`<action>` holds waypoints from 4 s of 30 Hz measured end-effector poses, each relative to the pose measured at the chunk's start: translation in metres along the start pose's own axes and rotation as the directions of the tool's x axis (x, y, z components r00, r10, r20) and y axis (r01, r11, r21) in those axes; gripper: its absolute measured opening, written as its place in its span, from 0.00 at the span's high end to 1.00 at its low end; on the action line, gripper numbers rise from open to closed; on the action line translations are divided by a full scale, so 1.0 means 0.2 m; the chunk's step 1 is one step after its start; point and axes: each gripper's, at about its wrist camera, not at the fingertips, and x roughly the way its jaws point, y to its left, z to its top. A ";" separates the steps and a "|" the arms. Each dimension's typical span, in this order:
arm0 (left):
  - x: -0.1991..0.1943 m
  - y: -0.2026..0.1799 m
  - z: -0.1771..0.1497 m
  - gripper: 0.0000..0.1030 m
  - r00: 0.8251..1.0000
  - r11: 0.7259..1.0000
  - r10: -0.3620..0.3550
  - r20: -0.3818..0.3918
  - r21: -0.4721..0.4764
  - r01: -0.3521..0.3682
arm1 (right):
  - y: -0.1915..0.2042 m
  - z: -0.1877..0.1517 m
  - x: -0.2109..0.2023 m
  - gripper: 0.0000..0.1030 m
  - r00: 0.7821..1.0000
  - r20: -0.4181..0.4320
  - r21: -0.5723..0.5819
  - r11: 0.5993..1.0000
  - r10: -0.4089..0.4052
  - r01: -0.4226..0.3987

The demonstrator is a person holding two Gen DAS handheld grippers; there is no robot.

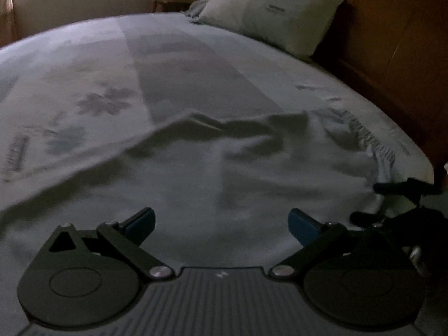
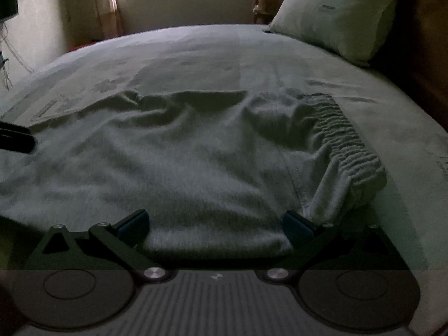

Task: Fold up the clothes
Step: 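Smooth the sweatpants edge with the open left gripper, then press the folded grey sweatpants flat with both open grippers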

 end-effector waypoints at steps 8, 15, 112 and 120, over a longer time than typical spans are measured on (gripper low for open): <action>0.15 -0.07 -0.10 0.02 0.993 0.994 0.102 -0.057 -0.034 -0.104 | -0.11 0.08 -0.10 0.00 0.987 0.094 -0.007 0.991 0.134 -0.134; 0.06 -0.09 -0.08 0.01 0.985 0.984 0.169 -0.012 -0.059 -0.170 | -0.20 0.43 0.18 0.00 0.978 0.109 0.023 0.983 0.180 -0.184; -0.21 0.15 -0.26 0.01 0.988 0.981 0.155 -0.021 -0.112 -0.157 | 0.38 0.07 -0.17 0.00 0.997 -0.061 0.012 0.999 0.043 -0.042; -0.43 0.46 -0.21 0.01 0.969 0.966 0.246 0.038 -0.090 -0.242 | 0.58 0.15 -0.20 0.00 0.997 -0.054 -0.040 0.997 0.061 -0.063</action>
